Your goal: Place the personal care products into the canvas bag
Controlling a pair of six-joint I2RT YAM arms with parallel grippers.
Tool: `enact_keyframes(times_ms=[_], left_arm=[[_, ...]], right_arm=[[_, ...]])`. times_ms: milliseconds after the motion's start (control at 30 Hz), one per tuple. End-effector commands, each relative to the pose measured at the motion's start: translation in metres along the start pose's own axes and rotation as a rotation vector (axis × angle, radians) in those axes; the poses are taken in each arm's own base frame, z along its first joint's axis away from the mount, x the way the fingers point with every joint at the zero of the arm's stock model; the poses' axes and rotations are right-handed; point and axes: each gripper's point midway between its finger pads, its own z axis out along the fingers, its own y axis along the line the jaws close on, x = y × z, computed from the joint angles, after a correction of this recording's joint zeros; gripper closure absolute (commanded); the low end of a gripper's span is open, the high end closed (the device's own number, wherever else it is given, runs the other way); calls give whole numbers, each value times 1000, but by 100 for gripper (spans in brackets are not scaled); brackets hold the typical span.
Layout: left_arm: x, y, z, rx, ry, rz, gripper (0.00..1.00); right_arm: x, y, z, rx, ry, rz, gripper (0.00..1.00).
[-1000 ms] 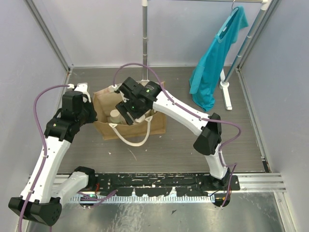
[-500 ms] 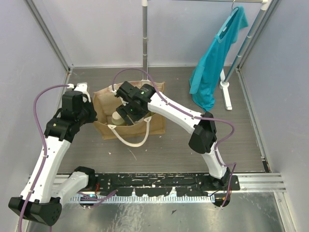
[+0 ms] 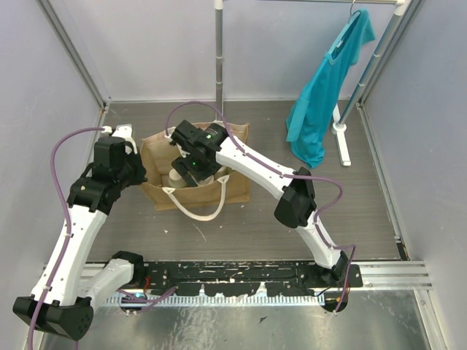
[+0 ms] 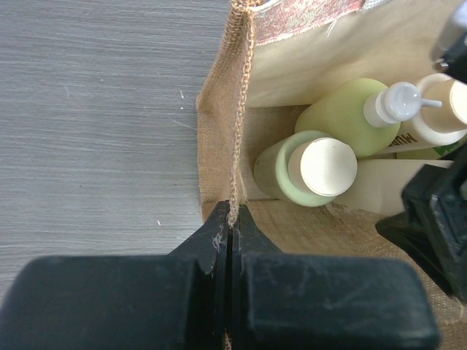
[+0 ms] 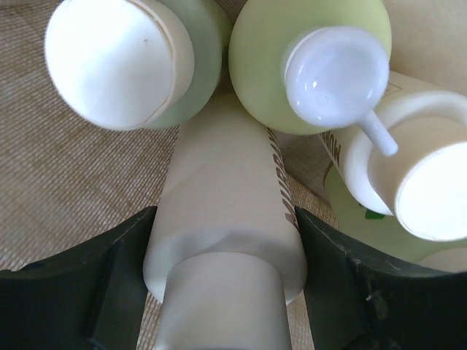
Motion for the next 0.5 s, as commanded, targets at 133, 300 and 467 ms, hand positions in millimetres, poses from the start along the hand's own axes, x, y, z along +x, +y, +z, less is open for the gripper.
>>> enact_keyframes(times_ms=[133,300,467], left_arm=[[-21,1,-5,-5,-74,-7,97],[-22,0,-5,-5,-75,-7,97],[-21,0,-5,-4,-75,-7,97]], right_arm=[[-27,9,-14,-51,-94,-4,99],[-24,9,-2,-52,-68,-5,99],[-21,11,15,-61,-47,-6,99]])
